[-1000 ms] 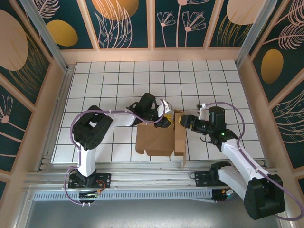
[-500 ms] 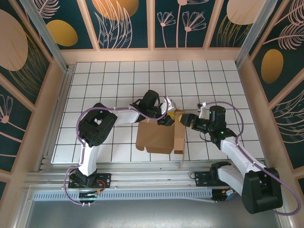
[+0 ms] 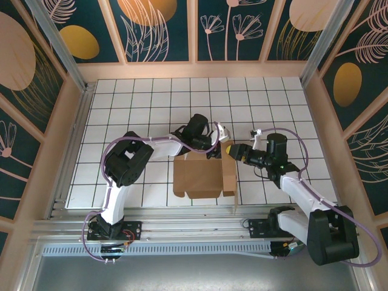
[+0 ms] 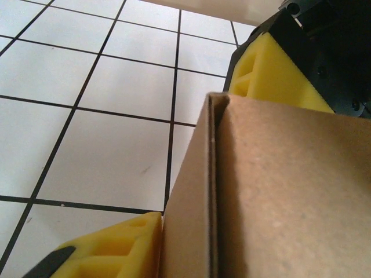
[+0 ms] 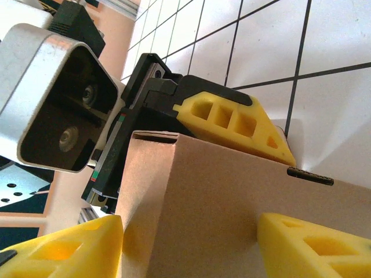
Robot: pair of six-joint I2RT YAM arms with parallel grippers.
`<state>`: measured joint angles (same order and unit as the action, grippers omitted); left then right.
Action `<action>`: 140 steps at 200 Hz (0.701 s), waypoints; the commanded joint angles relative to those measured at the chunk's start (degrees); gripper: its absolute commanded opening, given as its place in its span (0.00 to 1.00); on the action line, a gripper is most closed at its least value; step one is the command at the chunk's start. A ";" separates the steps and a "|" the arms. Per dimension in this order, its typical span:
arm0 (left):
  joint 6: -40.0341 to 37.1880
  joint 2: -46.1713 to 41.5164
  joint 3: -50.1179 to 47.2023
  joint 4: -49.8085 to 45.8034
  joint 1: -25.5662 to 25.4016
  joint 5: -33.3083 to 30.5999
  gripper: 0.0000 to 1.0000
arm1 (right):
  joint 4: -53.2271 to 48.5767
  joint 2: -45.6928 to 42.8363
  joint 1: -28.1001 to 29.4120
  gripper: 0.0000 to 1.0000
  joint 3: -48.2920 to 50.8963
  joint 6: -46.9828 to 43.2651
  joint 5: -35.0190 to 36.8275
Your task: Fold the paper box
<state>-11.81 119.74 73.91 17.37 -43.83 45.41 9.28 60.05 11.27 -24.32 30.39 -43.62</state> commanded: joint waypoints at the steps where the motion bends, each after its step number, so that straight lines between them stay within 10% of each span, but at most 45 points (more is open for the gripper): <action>1: 0.69 -0.35 0.22 2.96 -1.30 0.85 0.25 | -0.33 0.28 -0.38 0.64 0.09 -0.72 0.64; 47: 1.77 -4.03 -3.71 4.24 -1.34 -17.31 0.00 | -4.86 -1.47 -0.31 0.69 -2.33 -2.99 3.31; 99: -0.26 -9.01 -6.73 2.92 -1.28 -39.42 0.00 | -8.93 -3.92 0.69 0.89 -3.96 -4.73 5.82; 140: -2.00 -9.62 -8.78 5.77 -1.04 -51.20 0.00 | -3.66 2.18 1.39 0.82 -6.68 -8.04 8.79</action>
<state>-11.11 111.13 66.28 20.40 -45.36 6.04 2.31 58.28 12.05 -27.81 25.28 -37.21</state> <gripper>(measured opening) 0.079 0.867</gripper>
